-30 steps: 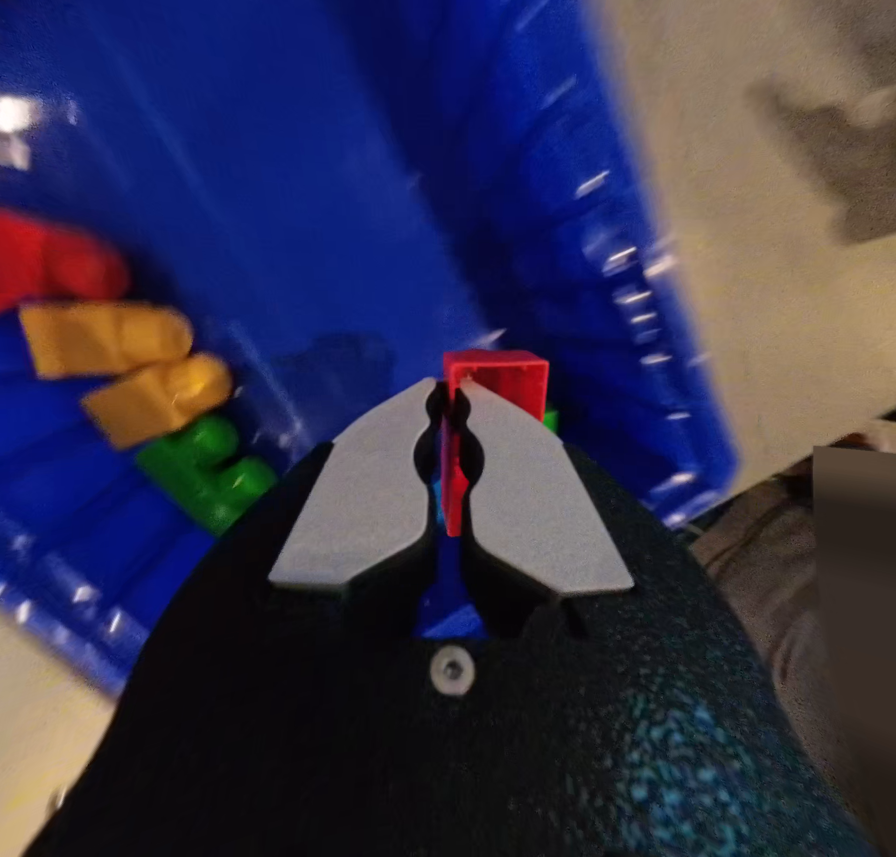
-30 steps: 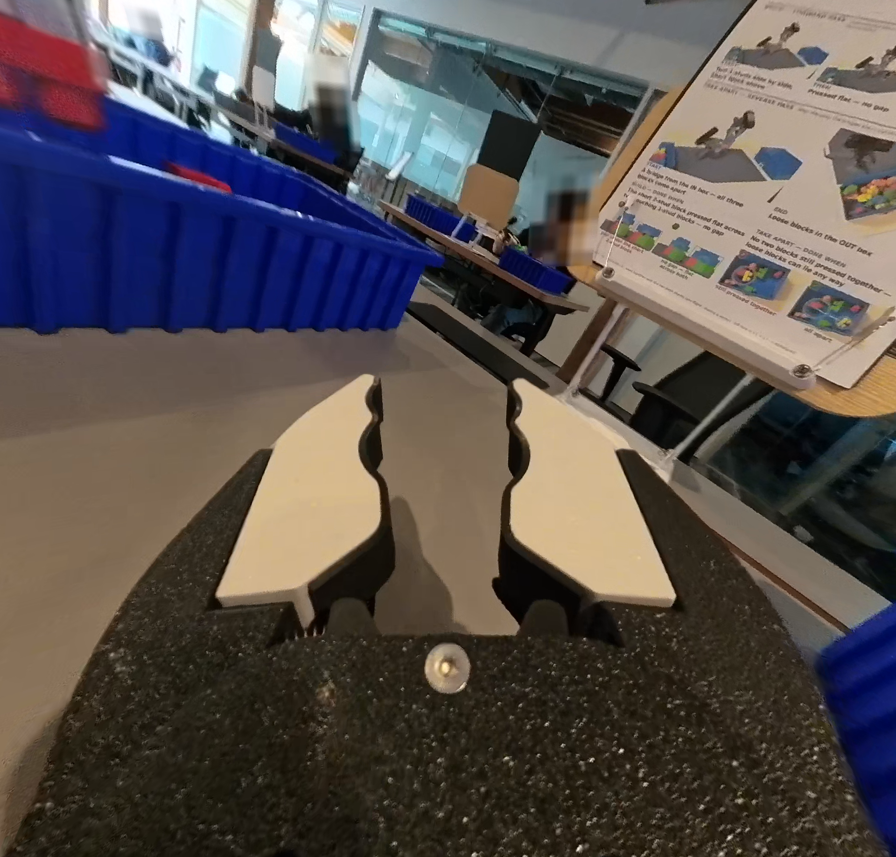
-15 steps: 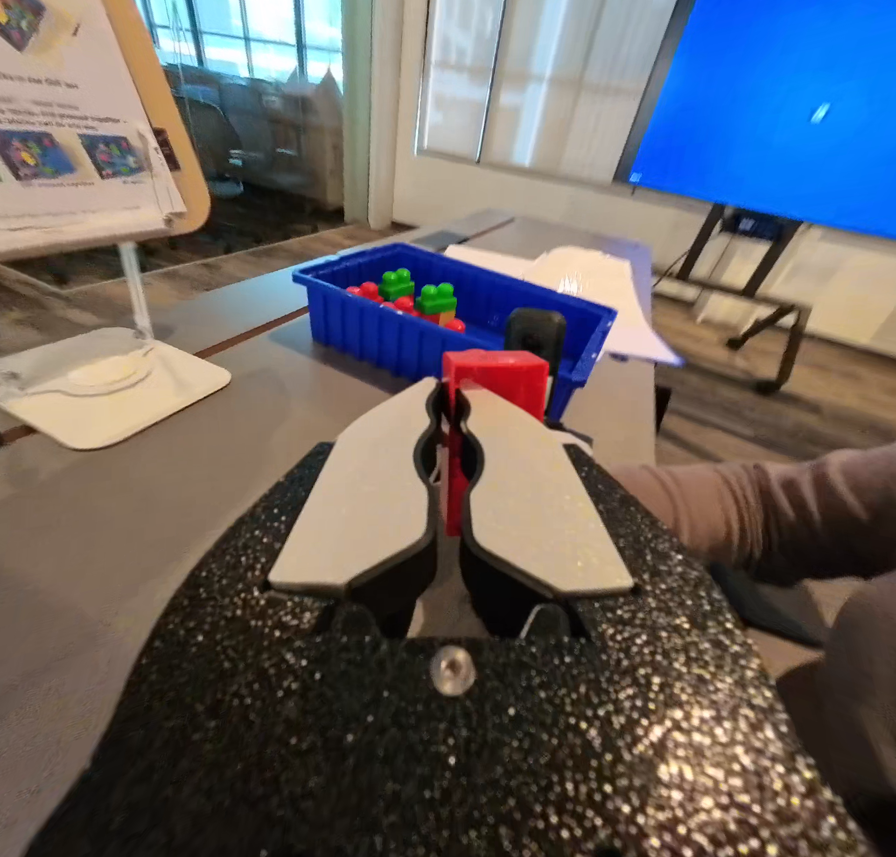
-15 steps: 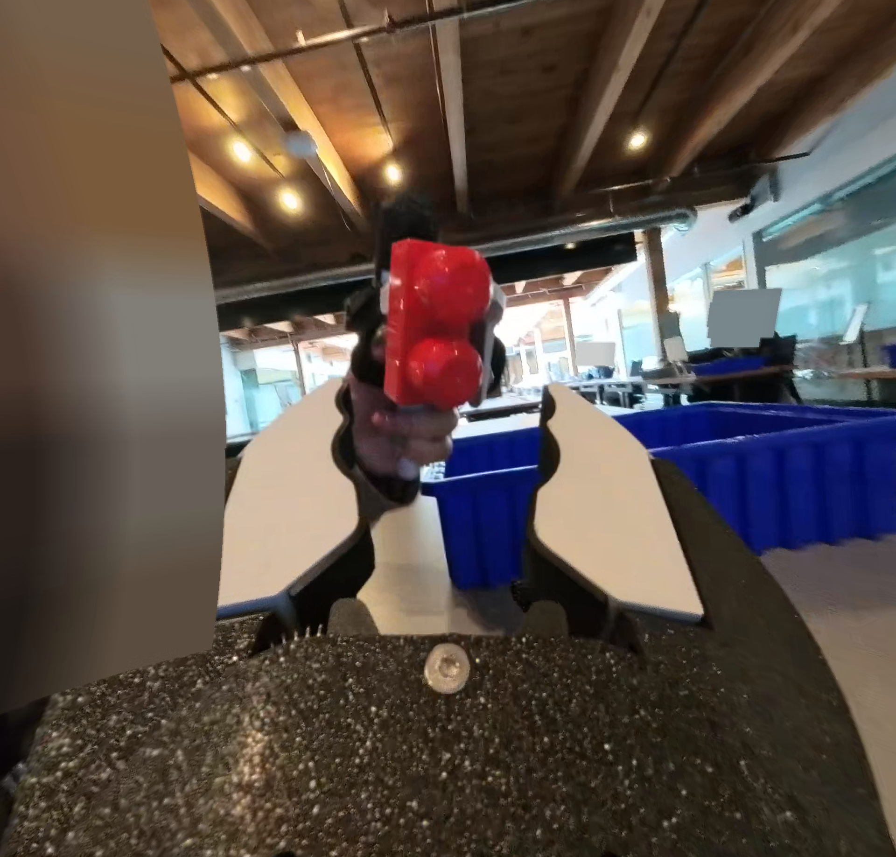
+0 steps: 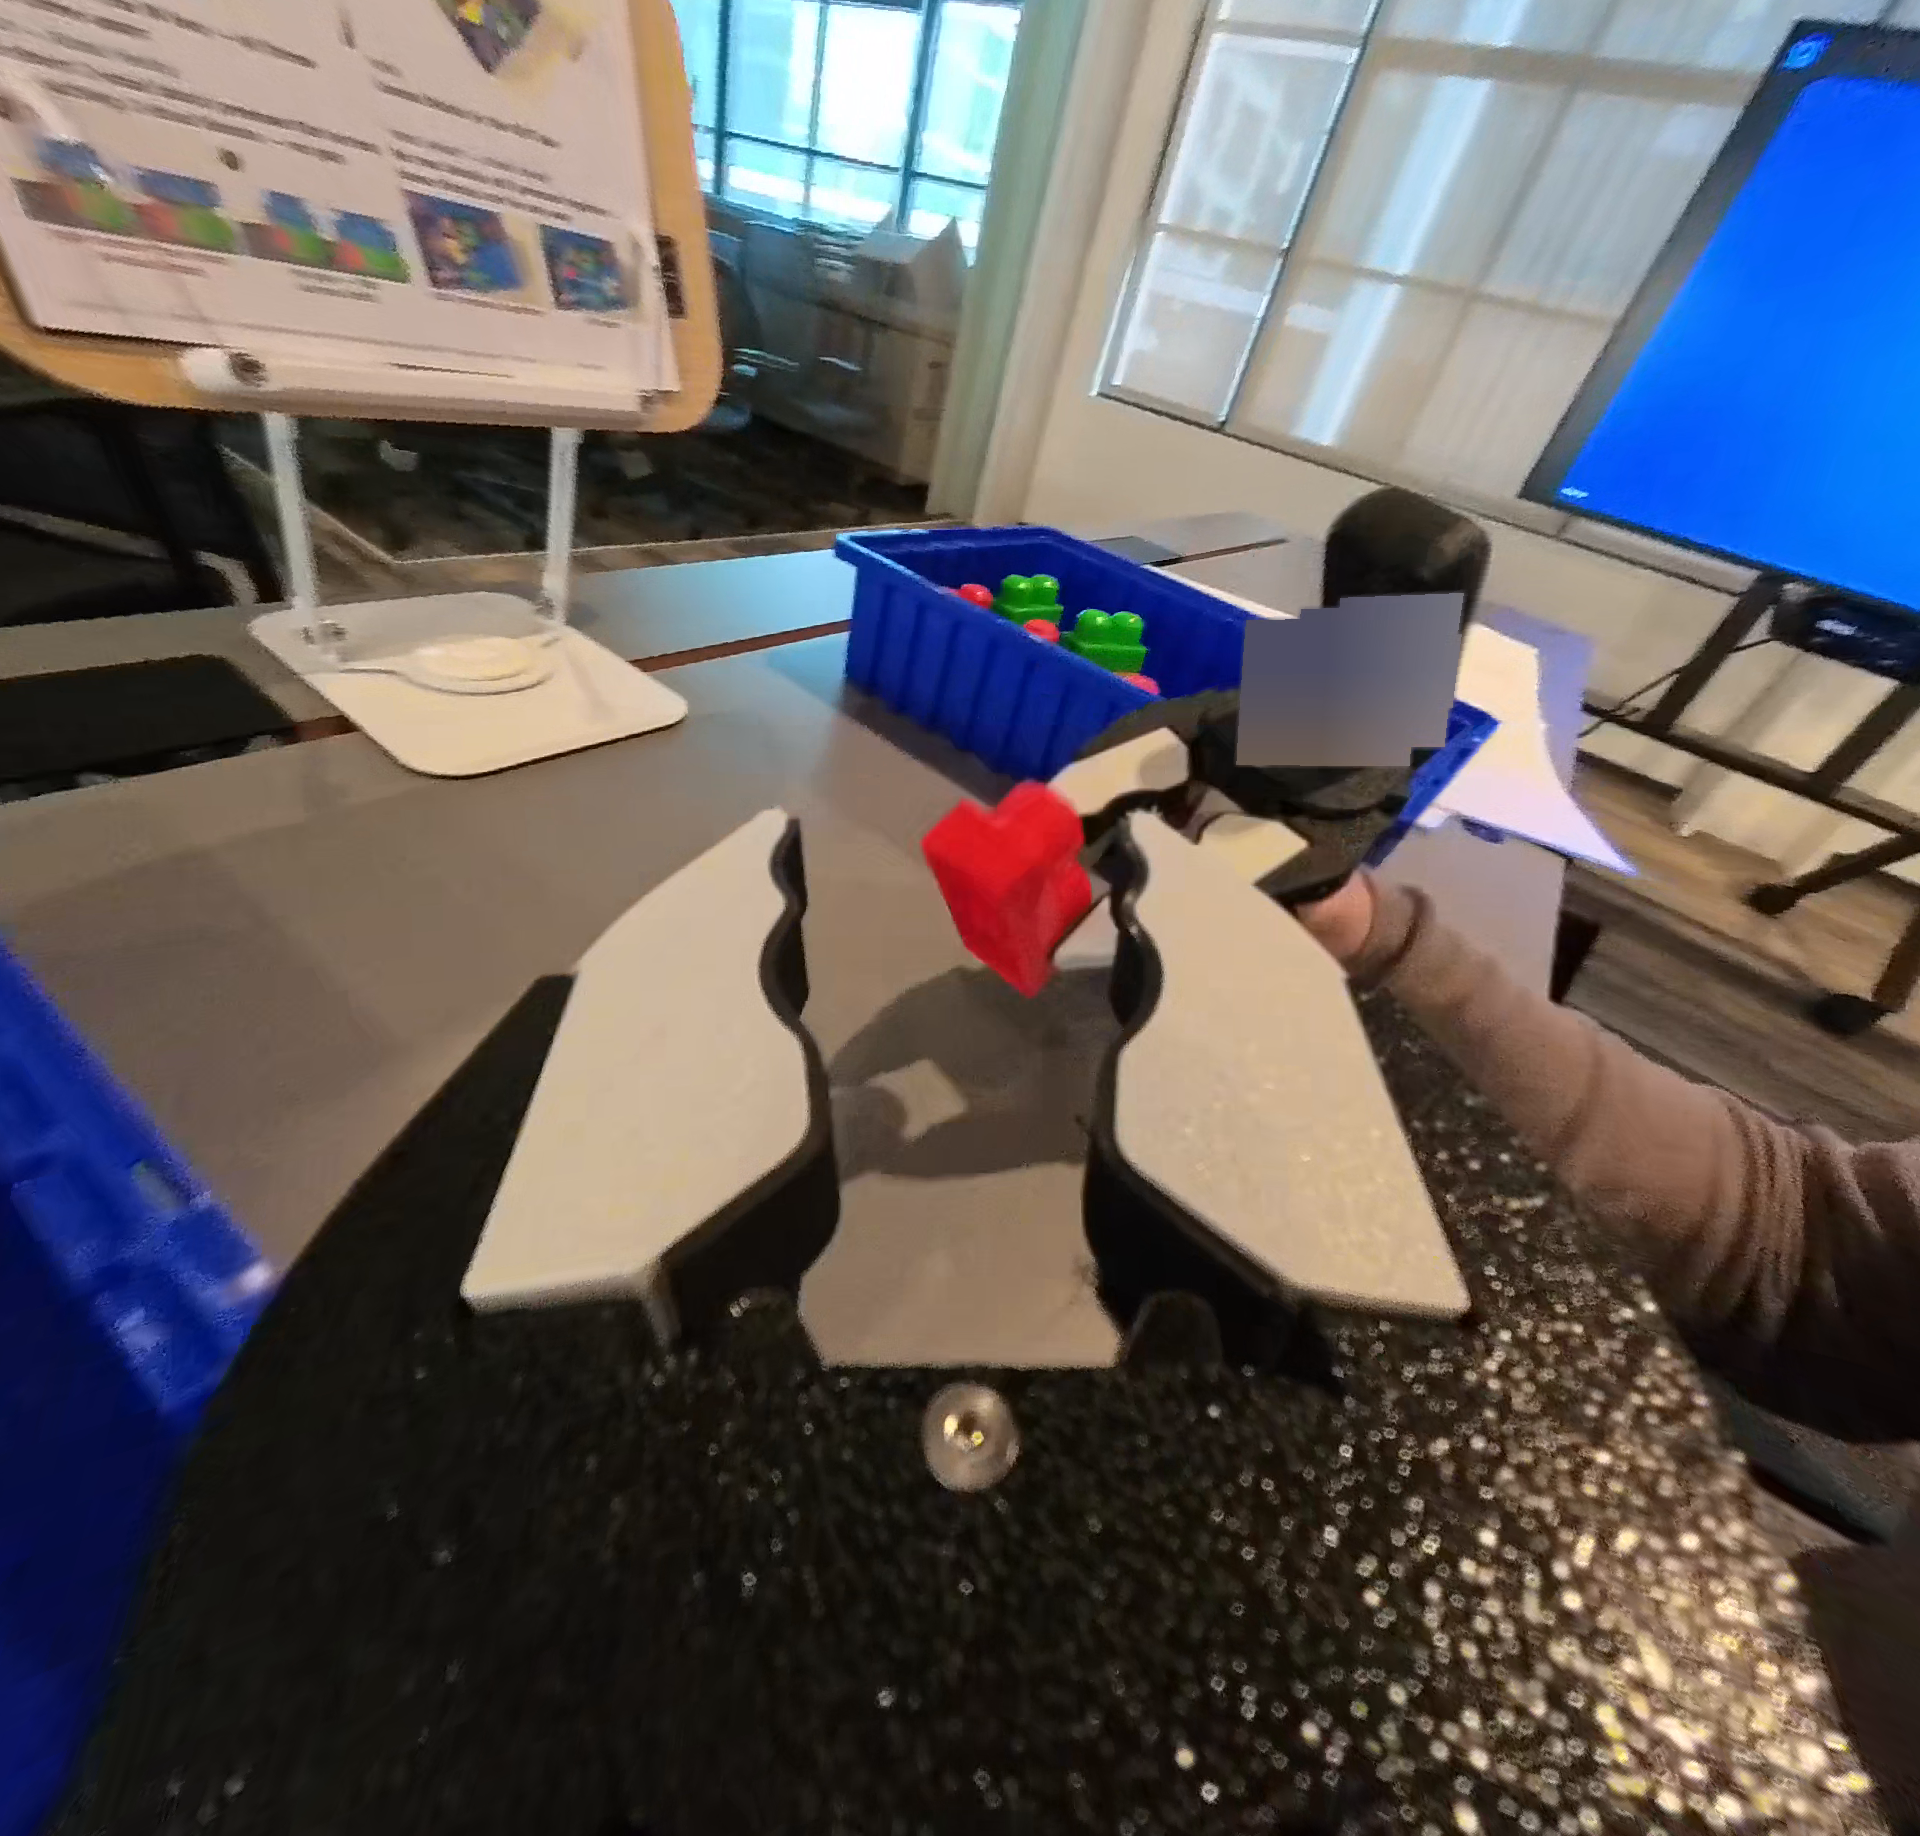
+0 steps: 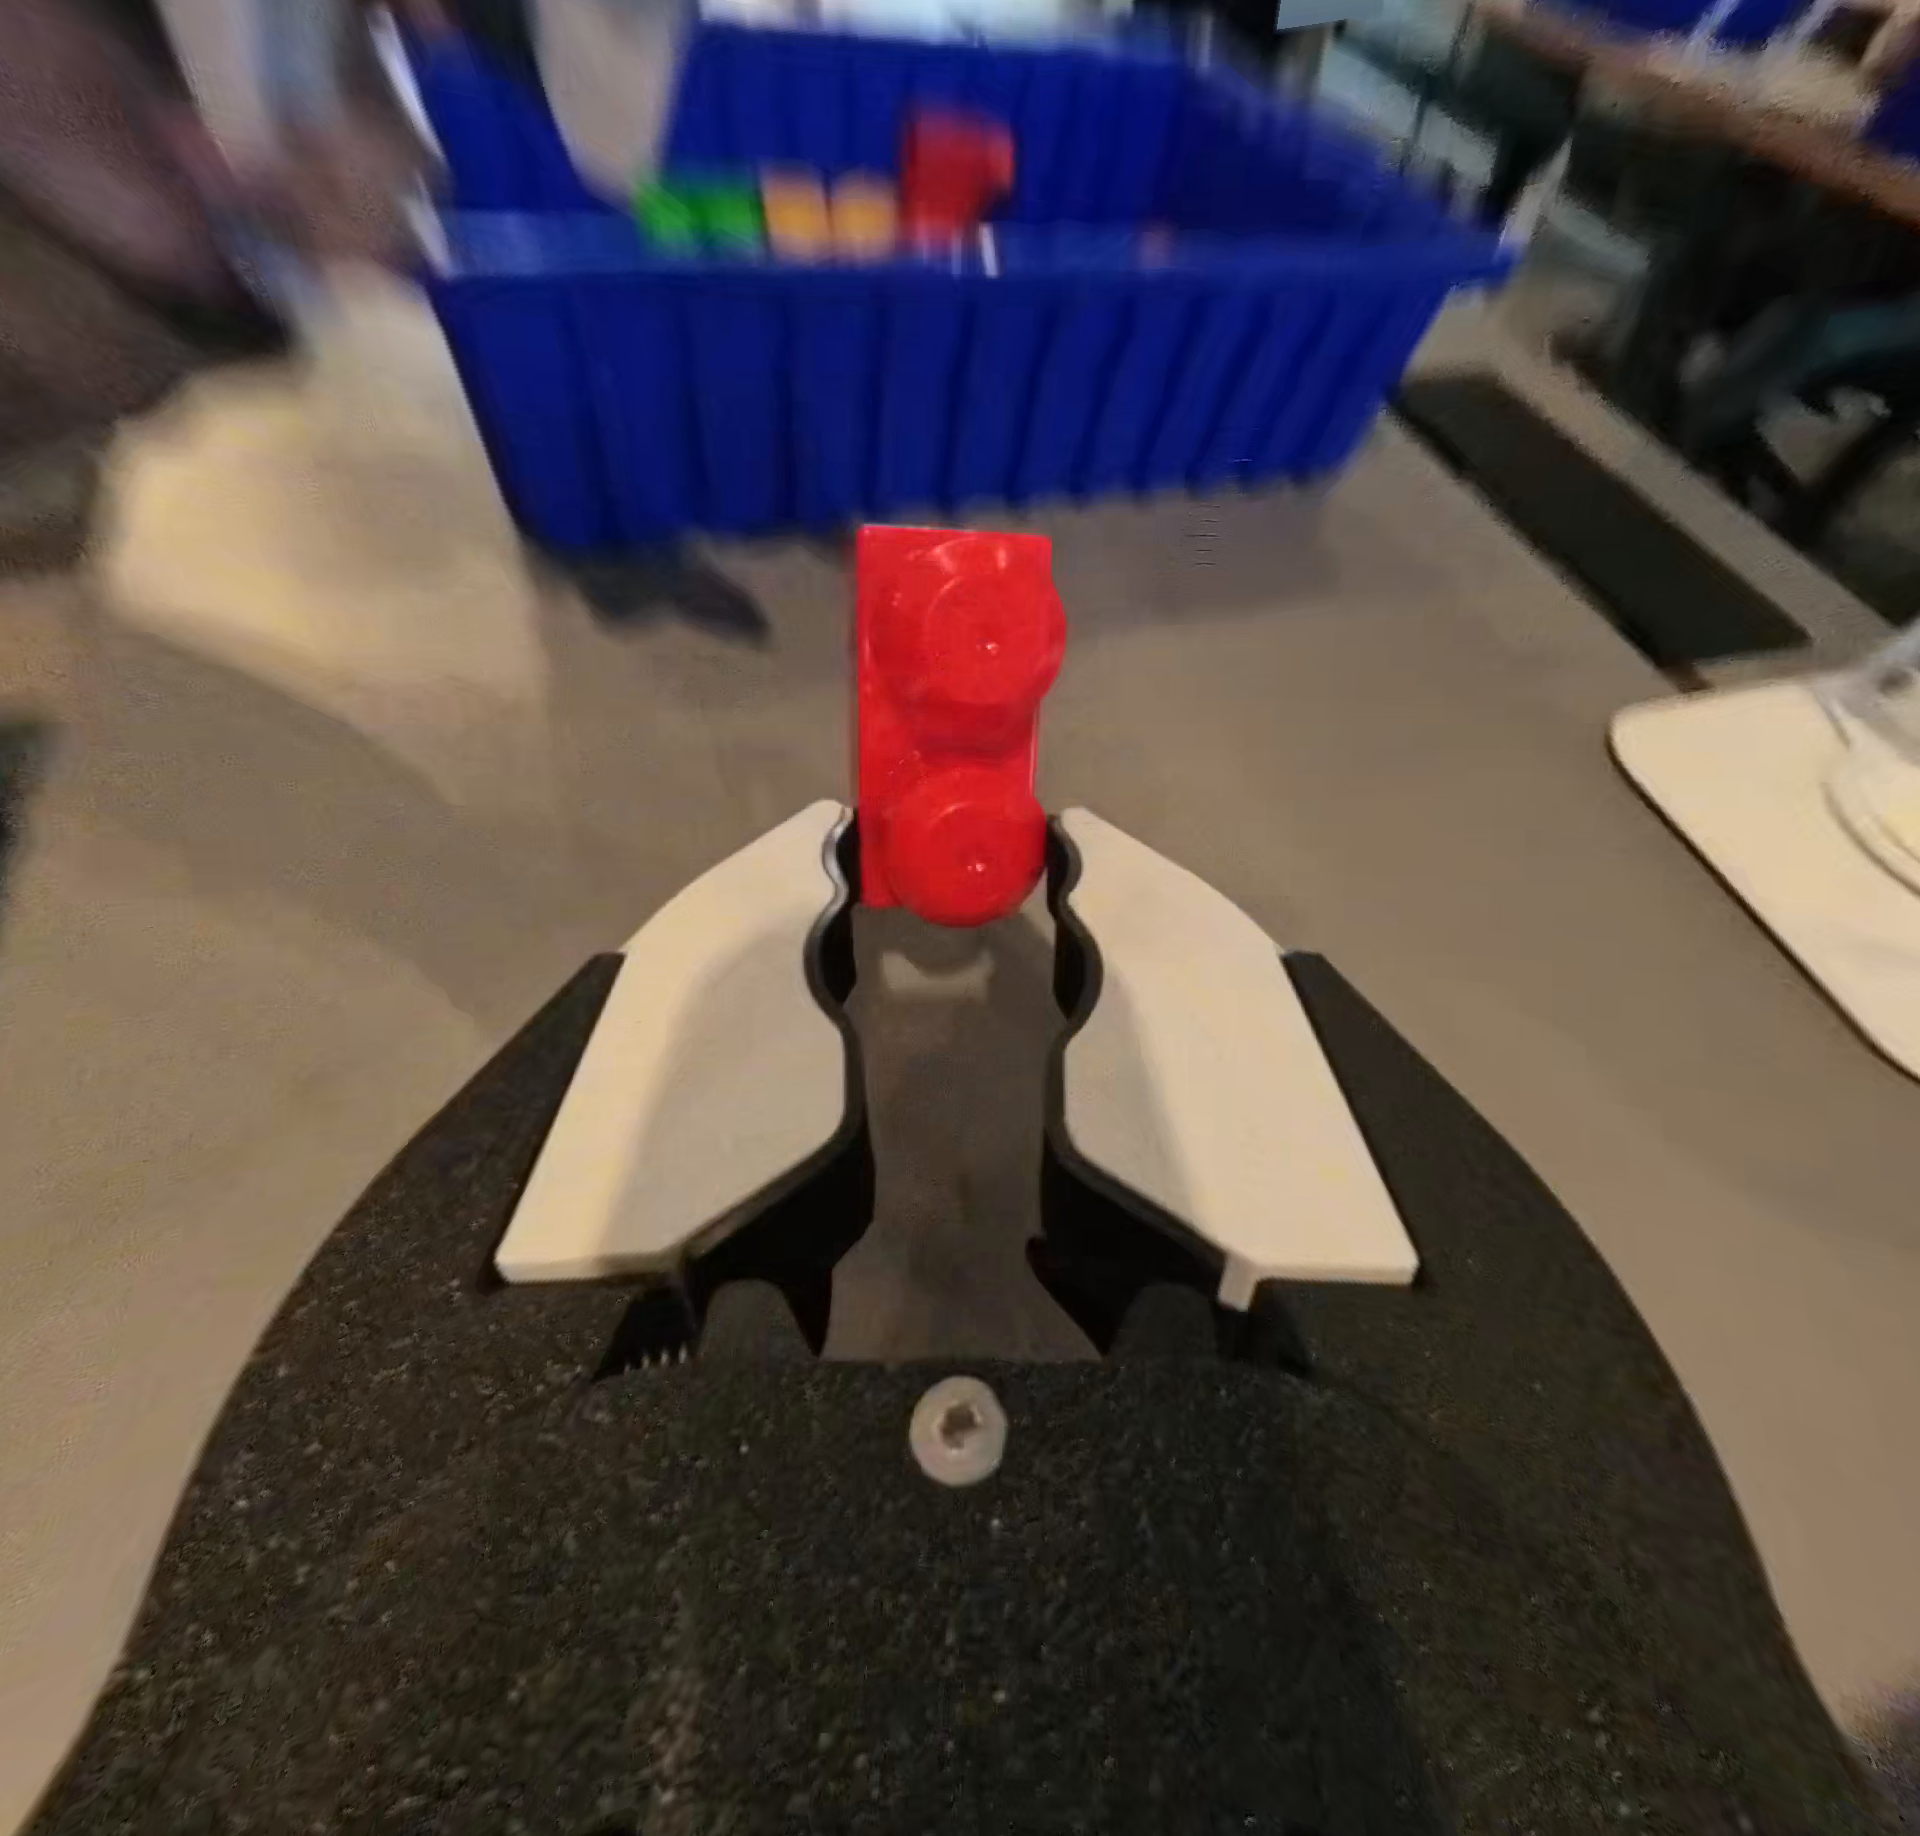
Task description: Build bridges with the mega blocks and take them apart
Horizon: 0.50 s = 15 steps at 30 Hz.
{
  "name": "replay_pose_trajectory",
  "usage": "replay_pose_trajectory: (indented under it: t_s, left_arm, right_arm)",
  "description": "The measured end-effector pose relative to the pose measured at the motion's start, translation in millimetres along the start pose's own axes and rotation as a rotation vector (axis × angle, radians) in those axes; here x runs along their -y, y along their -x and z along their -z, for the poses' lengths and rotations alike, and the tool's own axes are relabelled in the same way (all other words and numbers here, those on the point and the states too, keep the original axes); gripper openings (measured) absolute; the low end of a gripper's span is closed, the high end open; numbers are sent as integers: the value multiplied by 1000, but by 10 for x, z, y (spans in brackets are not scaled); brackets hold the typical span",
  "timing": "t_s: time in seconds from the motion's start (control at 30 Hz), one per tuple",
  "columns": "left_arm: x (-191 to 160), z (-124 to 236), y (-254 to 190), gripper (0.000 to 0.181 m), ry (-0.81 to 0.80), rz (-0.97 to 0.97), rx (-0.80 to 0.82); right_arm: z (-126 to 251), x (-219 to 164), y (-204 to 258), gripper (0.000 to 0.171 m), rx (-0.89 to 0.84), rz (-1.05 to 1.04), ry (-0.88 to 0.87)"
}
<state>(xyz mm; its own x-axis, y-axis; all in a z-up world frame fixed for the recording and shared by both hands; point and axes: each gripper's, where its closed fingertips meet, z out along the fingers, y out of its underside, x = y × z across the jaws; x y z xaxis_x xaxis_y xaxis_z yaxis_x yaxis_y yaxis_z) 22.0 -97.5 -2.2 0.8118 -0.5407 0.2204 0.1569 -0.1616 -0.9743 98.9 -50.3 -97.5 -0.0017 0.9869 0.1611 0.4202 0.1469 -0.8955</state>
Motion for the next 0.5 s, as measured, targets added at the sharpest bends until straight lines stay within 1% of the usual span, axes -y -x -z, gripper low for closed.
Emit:
replay_pose_trajectory:
  t_s: [0.03, 0.07, 0.17, 0.3, 0.4, 0.47, 0.5]
  left_arm:
    - [-13, 50, 10, 55, 12, -7, 17]
    - [-27, 94, 18, 55, 27, -17, 35]
    - [-39, 211, 60, 55, 64, -75, 110]
    - [12, 350, 111, 54, 84, -138, 183]
    - [61, 410, 118, 54, 68, -124, 188]
    - [67, 433, 138, 54, 69, -110, 188]
    - [63, 450, 162, 54, 75, -107, 197]
  right_arm:
    - [-14, -127, 25, 34, -16, 57, 104]
    - [-28, -198, 75, 34, -9, 87, 169]
    - [-67, -314, 193, 34, 26, 126, 281]
    - [-103, -572, 188, 35, 23, 158, 430]
    - [-145, -663, 172, 35, 14, 190, 473]
    - [-177, -639, 200, 35, 23, 207, 449]
    - [-190, -613, 204, 42, 21, 211, 430]
